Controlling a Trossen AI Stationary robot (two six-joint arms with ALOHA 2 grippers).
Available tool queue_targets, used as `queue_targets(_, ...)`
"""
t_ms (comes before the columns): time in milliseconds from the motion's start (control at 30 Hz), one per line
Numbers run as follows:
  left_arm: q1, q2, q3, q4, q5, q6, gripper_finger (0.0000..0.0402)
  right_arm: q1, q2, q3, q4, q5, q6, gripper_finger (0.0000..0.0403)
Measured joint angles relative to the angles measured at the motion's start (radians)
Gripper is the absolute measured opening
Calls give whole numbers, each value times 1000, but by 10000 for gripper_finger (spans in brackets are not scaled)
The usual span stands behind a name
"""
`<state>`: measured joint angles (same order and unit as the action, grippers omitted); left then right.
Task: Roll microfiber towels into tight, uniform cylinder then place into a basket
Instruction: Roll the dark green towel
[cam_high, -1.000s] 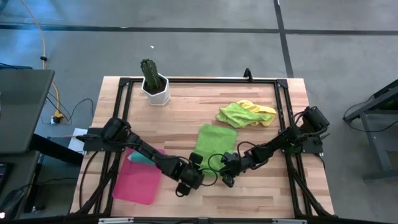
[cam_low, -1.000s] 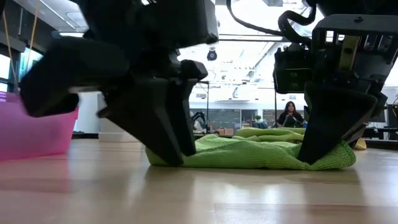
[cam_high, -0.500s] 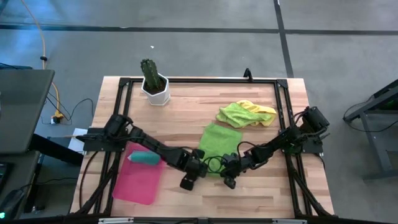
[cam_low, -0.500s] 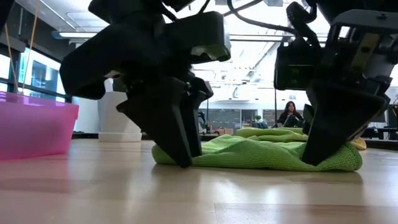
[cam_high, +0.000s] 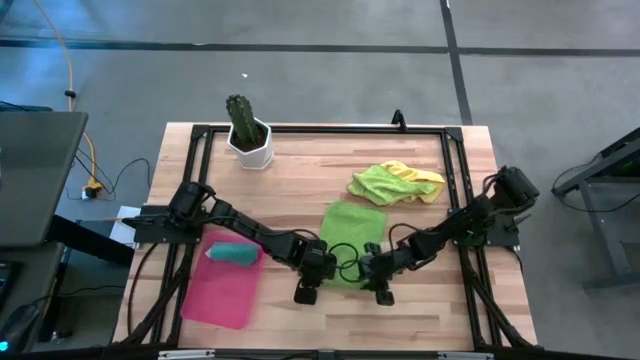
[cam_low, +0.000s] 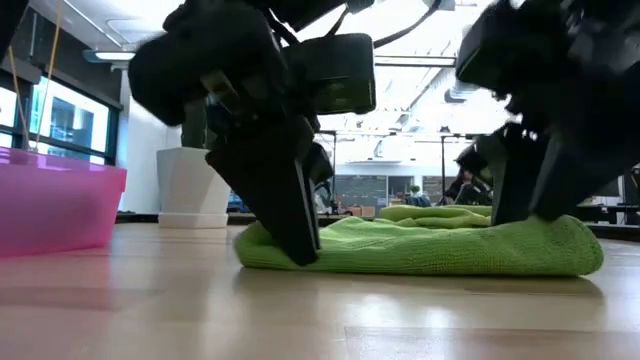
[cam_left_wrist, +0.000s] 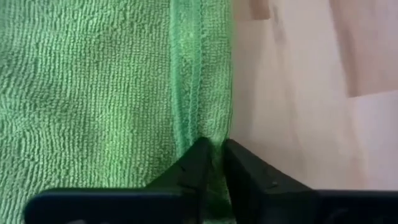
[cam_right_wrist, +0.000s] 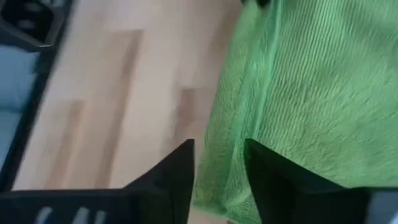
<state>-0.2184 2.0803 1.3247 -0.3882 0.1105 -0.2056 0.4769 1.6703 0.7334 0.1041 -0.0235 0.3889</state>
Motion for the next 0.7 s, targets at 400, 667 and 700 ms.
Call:
queue_targets(400, 0, 8, -6, 93, 180, -231, 8, 146, -19, 1, 42, 226, -344, 155)
queue_targets(667, 17, 9, -7, 114, 229, -332, 2, 205, 16, 4, 211, 290, -339, 155)
queue_targets(700, 20, 9, -6, 115, 231, -342, 2, 208, 27, 4, 222, 301, -338, 155)
